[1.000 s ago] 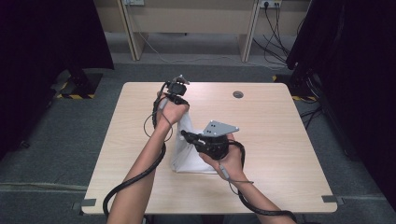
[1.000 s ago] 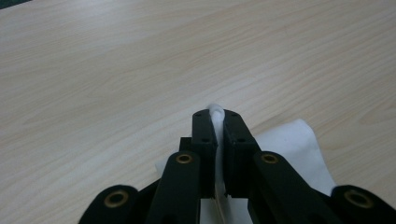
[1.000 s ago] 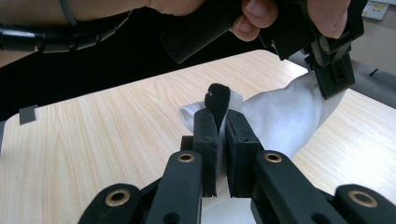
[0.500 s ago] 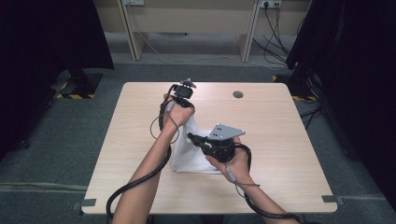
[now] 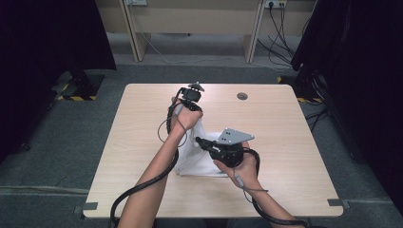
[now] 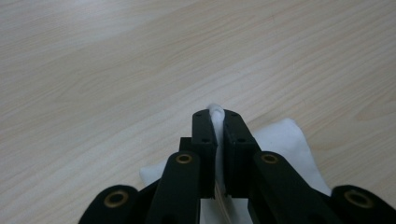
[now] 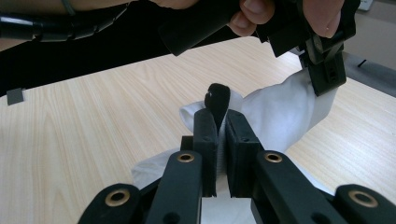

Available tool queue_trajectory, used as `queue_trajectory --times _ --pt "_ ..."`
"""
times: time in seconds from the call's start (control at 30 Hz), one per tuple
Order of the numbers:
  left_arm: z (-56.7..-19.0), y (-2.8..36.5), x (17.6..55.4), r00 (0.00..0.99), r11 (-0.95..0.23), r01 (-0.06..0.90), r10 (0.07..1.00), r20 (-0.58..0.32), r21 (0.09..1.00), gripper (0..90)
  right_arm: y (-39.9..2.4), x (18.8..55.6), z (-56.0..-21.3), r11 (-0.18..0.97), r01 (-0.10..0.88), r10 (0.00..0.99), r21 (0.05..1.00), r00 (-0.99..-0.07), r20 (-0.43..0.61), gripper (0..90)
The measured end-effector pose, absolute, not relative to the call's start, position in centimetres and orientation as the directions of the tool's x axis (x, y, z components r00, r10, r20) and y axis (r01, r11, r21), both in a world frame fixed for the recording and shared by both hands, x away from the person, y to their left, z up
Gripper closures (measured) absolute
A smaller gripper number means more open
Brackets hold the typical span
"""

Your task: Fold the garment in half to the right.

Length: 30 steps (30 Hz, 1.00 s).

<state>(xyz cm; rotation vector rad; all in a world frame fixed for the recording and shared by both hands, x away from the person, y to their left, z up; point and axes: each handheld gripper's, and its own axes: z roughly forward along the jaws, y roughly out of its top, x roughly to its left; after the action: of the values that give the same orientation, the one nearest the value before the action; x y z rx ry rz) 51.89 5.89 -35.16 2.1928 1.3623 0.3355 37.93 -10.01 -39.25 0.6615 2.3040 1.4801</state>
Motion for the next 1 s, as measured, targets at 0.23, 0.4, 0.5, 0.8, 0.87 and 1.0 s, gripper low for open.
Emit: queue_trajectory --times 0.23,0.4,0.5,0.8,0.87,1.0 --pt "-35.6 5.2 51.9 0.473 -0.359 0.746 0.878 -0.067 0.561 84.7 -10.8 37.8 -39.7 0.353 0.215 0.551 0.911 -0.834 -0.016 84.9" --pt "-36.1 4.5 51.9 0.484 -0.371 0.744 0.872 -0.066 0.556 84.7 -11.2 37.7 -40.2 0.357 0.228 0.557 0.906 -0.83 -0.011 84.9" --pt "-36.3 4.2 51.9 0.489 -0.376 0.743 0.87 -0.067 0.553 84.7 -11.5 37.7 -40.4 0.359 0.233 0.559 0.904 -0.829 -0.008 84.8" --pt "-36.7 3.7 52.0 0.485 -0.375 0.749 0.872 -0.067 0.547 84.7 -12.1 37.5 -41.0 0.351 0.246 0.57 0.903 -0.822 0.003 84.8" --pt "-36.8 3.7 52.0 0.484 -0.373 0.75 0.873 -0.068 0.546 84.6 -12.3 37.5 -41.2 0.351 0.249 0.573 0.903 -0.82 0.003 84.8" --pt "-37.0 3.3 51.8 0.488 -0.379 0.748 0.87 -0.064 0.545 84.7 -12.4 37.4 -41.4 0.346 0.254 0.575 0.903 -0.818 0.01 84.8"
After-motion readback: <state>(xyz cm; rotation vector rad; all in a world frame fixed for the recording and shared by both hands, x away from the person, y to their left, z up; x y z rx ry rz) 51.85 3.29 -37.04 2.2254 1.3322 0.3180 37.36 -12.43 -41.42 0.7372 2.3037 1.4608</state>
